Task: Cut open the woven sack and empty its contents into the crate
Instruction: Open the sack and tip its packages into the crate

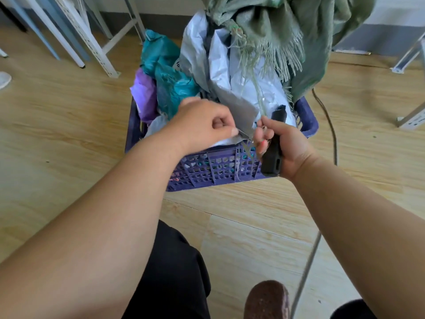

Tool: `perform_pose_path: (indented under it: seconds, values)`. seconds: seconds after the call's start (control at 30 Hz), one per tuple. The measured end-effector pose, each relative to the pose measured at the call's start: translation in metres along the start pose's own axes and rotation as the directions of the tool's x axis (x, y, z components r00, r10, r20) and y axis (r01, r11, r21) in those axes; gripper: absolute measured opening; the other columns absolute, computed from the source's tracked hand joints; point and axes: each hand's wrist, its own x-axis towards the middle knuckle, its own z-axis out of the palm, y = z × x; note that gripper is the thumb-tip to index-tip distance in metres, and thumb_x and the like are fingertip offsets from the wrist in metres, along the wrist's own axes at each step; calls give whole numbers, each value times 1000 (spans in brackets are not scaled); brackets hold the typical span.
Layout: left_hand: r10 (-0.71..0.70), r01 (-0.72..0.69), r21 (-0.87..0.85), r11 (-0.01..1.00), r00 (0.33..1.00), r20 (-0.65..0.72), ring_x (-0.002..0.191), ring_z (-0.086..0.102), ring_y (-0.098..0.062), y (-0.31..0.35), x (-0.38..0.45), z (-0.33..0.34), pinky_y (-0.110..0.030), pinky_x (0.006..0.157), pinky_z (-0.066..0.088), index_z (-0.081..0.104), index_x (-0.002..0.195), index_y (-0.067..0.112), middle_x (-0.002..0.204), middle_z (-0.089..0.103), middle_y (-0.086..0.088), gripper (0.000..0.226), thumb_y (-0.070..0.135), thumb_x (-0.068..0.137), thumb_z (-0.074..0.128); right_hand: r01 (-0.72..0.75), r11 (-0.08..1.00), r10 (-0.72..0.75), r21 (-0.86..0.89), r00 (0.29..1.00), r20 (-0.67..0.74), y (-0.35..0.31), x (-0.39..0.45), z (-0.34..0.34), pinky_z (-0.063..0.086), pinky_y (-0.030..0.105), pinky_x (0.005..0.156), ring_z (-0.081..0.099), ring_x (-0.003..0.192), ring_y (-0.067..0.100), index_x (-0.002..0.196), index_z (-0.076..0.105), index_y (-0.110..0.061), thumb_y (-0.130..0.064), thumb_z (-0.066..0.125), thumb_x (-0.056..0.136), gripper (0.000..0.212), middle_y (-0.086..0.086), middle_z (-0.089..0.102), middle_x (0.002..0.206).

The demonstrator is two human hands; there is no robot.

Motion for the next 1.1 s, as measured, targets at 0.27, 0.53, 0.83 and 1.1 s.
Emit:
perform_pose_path:
  seconds: [0.27, 0.53, 0.83, 1.1]
  values:
    - [-291, 412, -137, 901, 807, 514, 73, 72, -5, -11, -20, -32, -20, 60, 57, 64, 91, 18, 81, 76, 2, 7, 21, 94, 58, 27, 989, -41, -144, 994, -99, 9, 15, -14, 47, 14, 41, 68, 59, 10, 78, 53, -9, -21, 53, 99, 23, 0, 49, 58]
    - [-289, 280, 75, 957, 901, 323, 102, 63, -13, 7, -10, -1, -22, 82, 45, 46, 136, 34, 122, 65, 7, 67, 21, 77, 76, 134, 924, -220, -358, 952, -214, 7, 15, -40, 39, 20, 40, 55, 48, 14, 88, 56, -9, -23, 62, 94, 16, -1, 53, 51]
    - [-289, 311, -126, 942, 943, 166, 86, 60, -21, -5, -5, -5, -24, 66, 46, 54, 130, 33, 120, 61, 4, 50, 4, 89, 50, -205, 905, 287, -372, 941, 180, 14, 1, -39, 38, 13, 37, 48, 46, 4, 76, 55, -18, -36, 61, 86, 22, -6, 48, 54]
    - [-407, 356, -198, 913, 792, -456, 83, 58, -29, -26, 14, -13, -31, 64, 37, 55, 92, 19, 88, 61, -7, 25, 42, 86, 64, 19, 827, -335, -562, 820, -465, -10, 23, -89, 36, 23, 39, 42, 35, 11, 75, 50, -18, -26, 63, 91, 22, -4, 47, 45]
